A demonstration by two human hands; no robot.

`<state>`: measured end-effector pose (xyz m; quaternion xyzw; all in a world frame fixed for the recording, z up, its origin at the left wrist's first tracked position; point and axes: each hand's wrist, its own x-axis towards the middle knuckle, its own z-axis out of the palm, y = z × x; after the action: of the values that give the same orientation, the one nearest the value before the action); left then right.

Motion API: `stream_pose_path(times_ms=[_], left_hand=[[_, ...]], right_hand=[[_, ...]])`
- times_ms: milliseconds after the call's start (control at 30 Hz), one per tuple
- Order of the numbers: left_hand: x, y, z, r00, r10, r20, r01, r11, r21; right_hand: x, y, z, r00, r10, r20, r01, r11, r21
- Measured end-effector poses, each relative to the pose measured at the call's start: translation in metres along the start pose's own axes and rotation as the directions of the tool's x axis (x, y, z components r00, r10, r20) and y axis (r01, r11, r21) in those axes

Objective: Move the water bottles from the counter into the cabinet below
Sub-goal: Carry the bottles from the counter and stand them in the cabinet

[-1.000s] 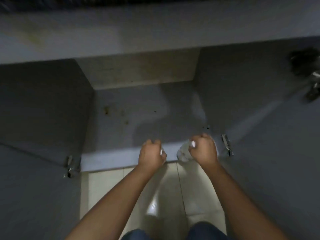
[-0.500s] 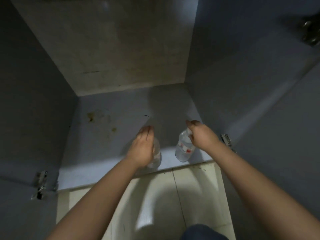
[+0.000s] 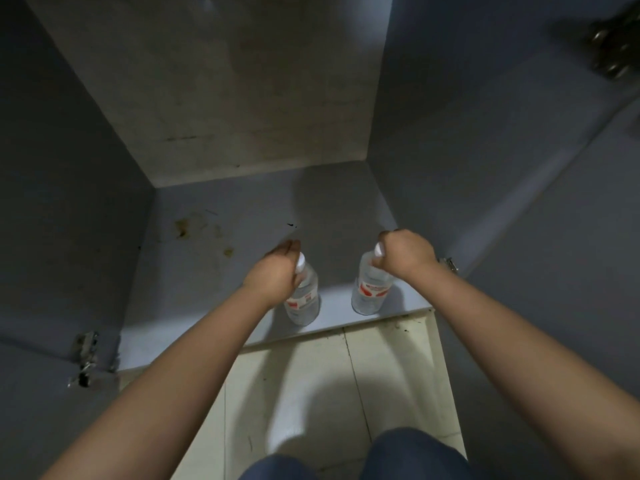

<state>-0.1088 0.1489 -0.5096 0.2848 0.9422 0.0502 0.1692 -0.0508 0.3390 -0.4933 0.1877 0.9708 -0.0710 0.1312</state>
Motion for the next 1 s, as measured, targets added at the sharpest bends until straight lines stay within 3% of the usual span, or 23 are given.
stream_pose_path(times_ms=[167, 267, 367, 467, 533, 700, 867, 1000], left_hand=[[-0.003, -0.017, -0.011, 0.981, 0.178, -0.076, -0.186, 0.975, -0.123], [0.001, -0.015, -0.014, 0.975, 0.220, -0.042, -0.224, 0.968, -0.114], [0.000, -0.011, -0.014, 0.991, 0.134, -0.015, -0.135, 0.990, -0.042], [-0.002, 0.000, -0.014, 0.997, -0.003, -0.074, 0.007, 0.999, 0.051], [0.001, 0.008, -0.012, 0.993, -0.047, -0.112, 0.050, 0.998, 0.026], [0.004, 0.011, -0.012, 0.990, -0.069, -0.126, 0.069, 0.998, -0.003], [-0.002, 0.002, -0.011, 0.990, -0.052, -0.132, 0.055, 0.998, 0.019], [-0.009, 0.000, -0.007, 0.990, -0.046, -0.134, 0.051, 0.998, 0.028]], right_hand=[[0.002, 0.005, 0.002, 0.995, -0.095, -0.029, 0.096, 0.995, 0.036], [0.004, 0.009, 0.005, 0.993, -0.119, -0.024, 0.119, 0.993, 0.026], [0.004, 0.011, 0.005, 0.982, -0.187, 0.010, 0.187, 0.982, 0.011], [0.006, 0.011, 0.002, 0.958, -0.285, 0.046, 0.284, 0.959, 0.021], [0.007, 0.012, 0.001, 0.948, -0.313, 0.050, 0.313, 0.950, 0.020], [0.003, 0.010, -0.004, 0.961, -0.269, 0.062, 0.266, 0.963, 0.043], [0.003, -0.004, -0.003, 0.999, 0.006, -0.033, -0.009, 0.997, -0.075], [0.006, -0.008, -0.007, 0.990, -0.130, 0.055, 0.136, 0.982, -0.133]])
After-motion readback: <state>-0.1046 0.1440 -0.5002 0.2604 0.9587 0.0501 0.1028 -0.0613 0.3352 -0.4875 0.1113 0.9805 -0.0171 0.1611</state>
